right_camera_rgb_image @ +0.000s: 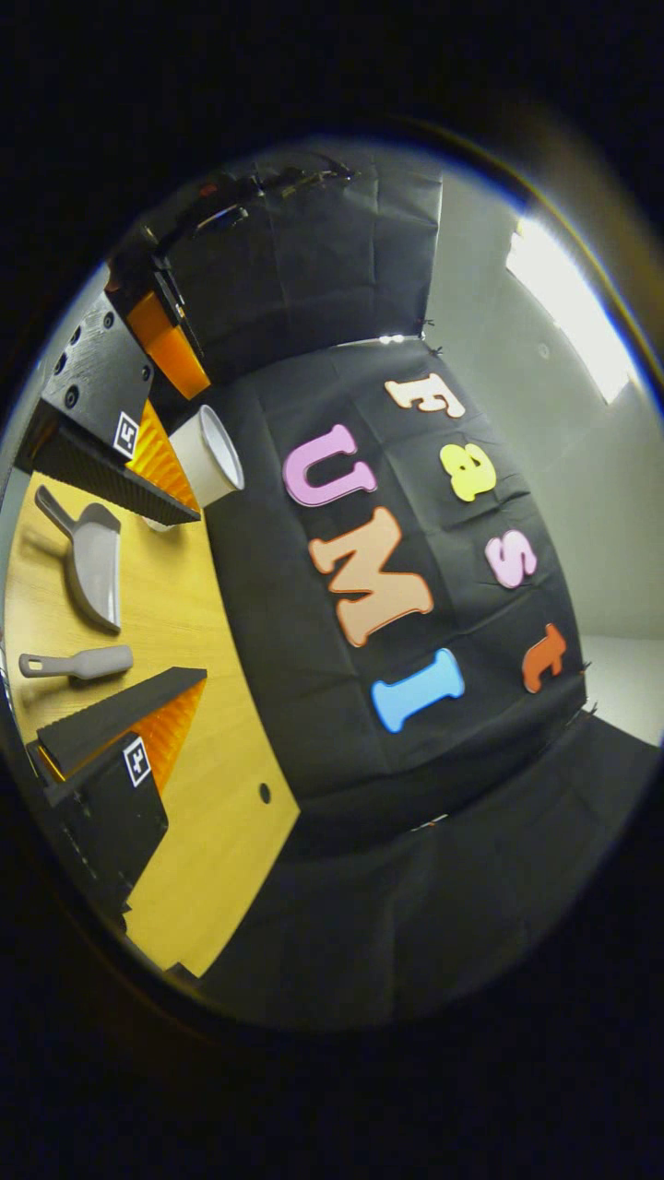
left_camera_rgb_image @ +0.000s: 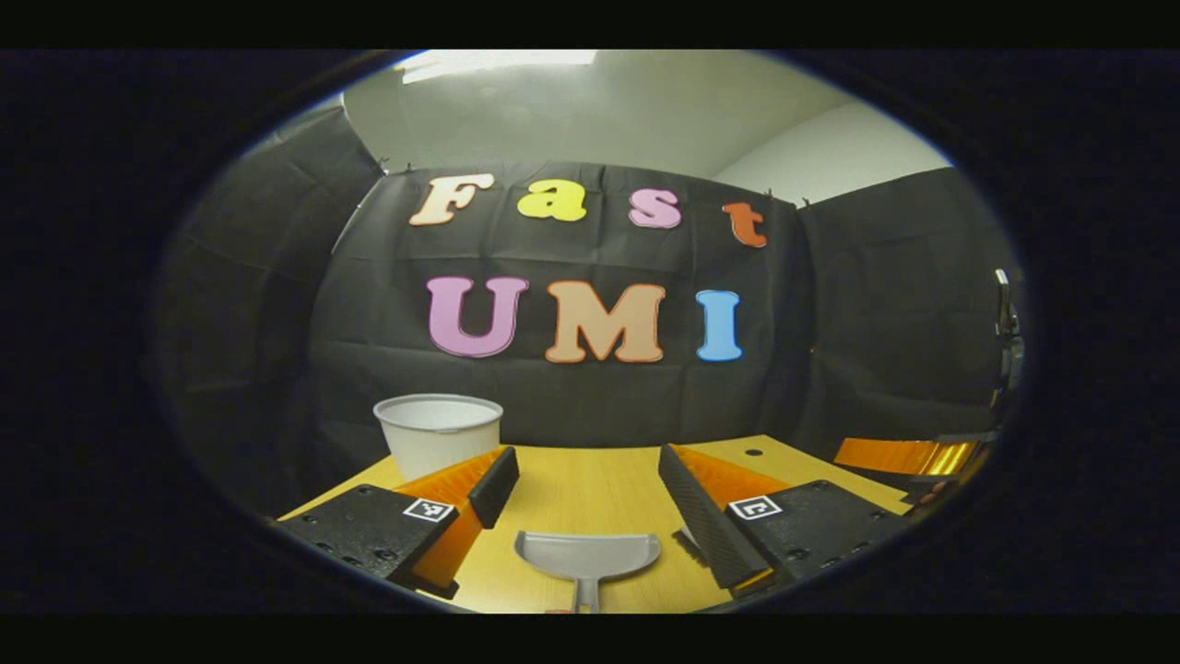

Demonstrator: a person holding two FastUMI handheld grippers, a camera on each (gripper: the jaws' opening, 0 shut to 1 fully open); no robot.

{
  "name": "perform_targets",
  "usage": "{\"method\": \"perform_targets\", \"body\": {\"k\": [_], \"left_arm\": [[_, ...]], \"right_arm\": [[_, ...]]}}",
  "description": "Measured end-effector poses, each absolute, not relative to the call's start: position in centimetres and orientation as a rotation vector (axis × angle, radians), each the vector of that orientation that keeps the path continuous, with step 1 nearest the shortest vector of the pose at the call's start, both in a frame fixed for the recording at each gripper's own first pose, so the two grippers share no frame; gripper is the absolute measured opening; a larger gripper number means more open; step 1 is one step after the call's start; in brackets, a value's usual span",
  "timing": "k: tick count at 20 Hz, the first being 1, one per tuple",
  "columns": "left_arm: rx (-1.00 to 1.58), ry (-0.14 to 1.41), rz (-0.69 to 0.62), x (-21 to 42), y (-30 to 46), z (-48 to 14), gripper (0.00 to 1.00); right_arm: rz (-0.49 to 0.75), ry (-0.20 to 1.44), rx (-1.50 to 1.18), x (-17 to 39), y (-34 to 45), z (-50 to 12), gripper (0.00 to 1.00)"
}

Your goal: Pick up the small broom and dustpan from the desktop, sweep the trash into the dustpan with the broom, and then empty the trash into the garbage bin.

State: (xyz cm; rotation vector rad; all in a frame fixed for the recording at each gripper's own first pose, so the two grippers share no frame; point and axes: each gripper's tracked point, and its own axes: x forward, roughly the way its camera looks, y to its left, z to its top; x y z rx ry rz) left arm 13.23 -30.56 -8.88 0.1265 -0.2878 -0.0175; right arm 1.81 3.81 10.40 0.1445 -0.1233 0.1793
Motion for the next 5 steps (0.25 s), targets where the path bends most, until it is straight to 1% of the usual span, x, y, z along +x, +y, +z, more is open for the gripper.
{"method": "perform_targets", "body": {"k": [1,2,3,4,5], "left_arm": [[0.137,-0.304,-0.018,12.9,-30.8,-8.7,0.93],[0.144,-0.306,-0.029,13.1,-31.1,-8.9,0.93],[0.149,-0.298,-0.041,13.1,-31.2,-9.1,0.92],[0.154,-0.285,-0.051,13.3,-31.0,-9.2,0.93],[0.163,-0.272,-0.055,13.3,-30.9,-9.4,0.92]], "right_arm": [[0.172,-0.153,0.131,0.8,3.7,11.3,0.92],[0.17,-0.164,0.124,0.0,3.5,11.5,0.92],[0.174,-0.168,0.123,-2.6,3.0,10.0,0.92],[0.173,-0.165,0.131,-2.9,3.0,9.3,0.92],[0.171,-0.164,0.145,-3.0,3.1,8.5,0.92]]}}
